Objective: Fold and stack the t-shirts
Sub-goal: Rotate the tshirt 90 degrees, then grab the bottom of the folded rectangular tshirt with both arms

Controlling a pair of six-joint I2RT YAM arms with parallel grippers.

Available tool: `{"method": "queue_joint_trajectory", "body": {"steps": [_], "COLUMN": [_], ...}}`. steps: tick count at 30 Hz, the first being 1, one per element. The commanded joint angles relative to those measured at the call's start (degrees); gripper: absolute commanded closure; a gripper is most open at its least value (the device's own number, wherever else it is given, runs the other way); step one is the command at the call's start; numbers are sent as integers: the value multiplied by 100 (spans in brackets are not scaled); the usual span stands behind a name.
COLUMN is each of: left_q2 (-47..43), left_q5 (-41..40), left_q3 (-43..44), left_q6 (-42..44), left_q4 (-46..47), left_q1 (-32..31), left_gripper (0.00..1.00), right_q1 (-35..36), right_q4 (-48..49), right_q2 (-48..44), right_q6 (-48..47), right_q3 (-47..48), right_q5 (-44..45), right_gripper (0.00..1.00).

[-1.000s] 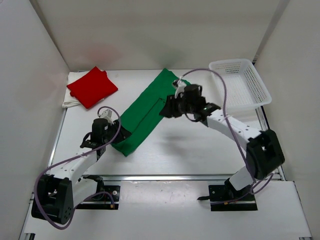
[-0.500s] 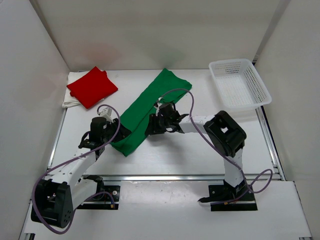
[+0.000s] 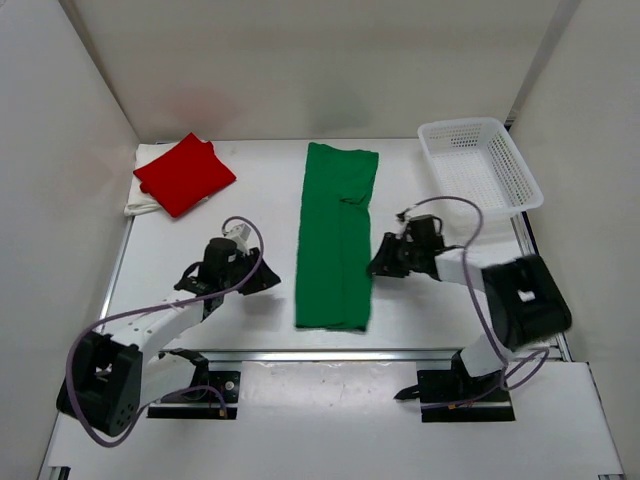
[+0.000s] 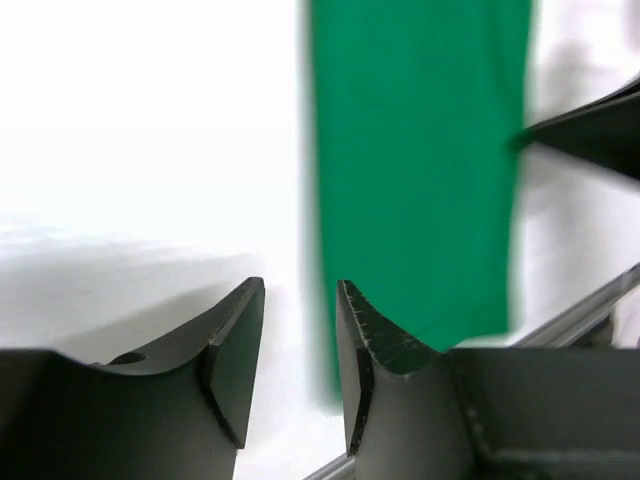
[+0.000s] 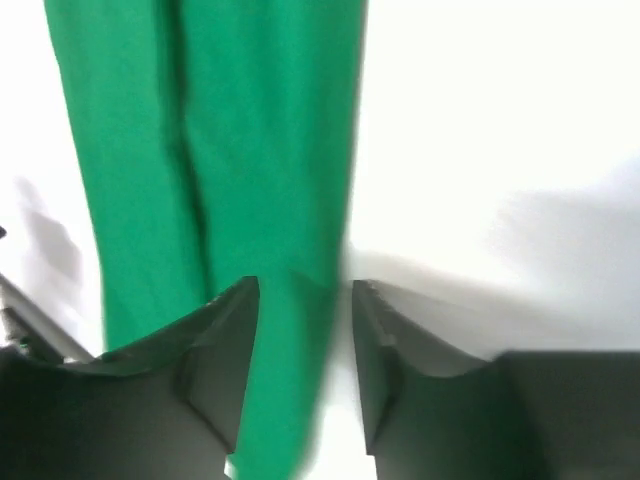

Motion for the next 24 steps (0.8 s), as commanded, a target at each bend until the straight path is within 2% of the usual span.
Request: {"method": "queue_joint_trajectory", "body": {"steps": [1,2,4,6,10,13,17,20,22,24], "left_q2": [166,175,254,298,693,913,1352,1799,1994,2135], "left_q5": [-103,-190,-218,-183,63,160,301,389,450,460], "left_q3": [221,238,221,134,28,-34,80,317,405,388], "left_q6": [190,252,384,402,236,-141,-555,-644,-653,-671], "left_q4": [-53,-115,-360,-388,-169,297,991,1133,1098,1089], "left_q1": [-355,-442,-565,-688,-1399,-1856,-2287,-2455,-2604,-2710], "left_gripper": [53,51,50,45,39,35,33,33,43,50], "right_q1": [-320,-329,-329,-382,64,339,58,49,127,198], "right_q4": [-688,-854,-1004,-1363,-2268,-2946,-3010,-2597,-2509,-2421], "right_q2": [-959,-1344,-2152,-2706,-3937,-4449,-4678,-4626,-4539,-4599], "right_q6": [-685,-616,-397,-246,377,685,703,799,826,905], "right_q3": [-500,-710,-1105,-1545,-2003,-1986,-2153,-2347,-2478,-2505], "right_q5": [-152,49,235,568,1332,1887,1563,1116,914,868], "right_gripper": [57,53,52,54,59,59,61,73,83,83]}}
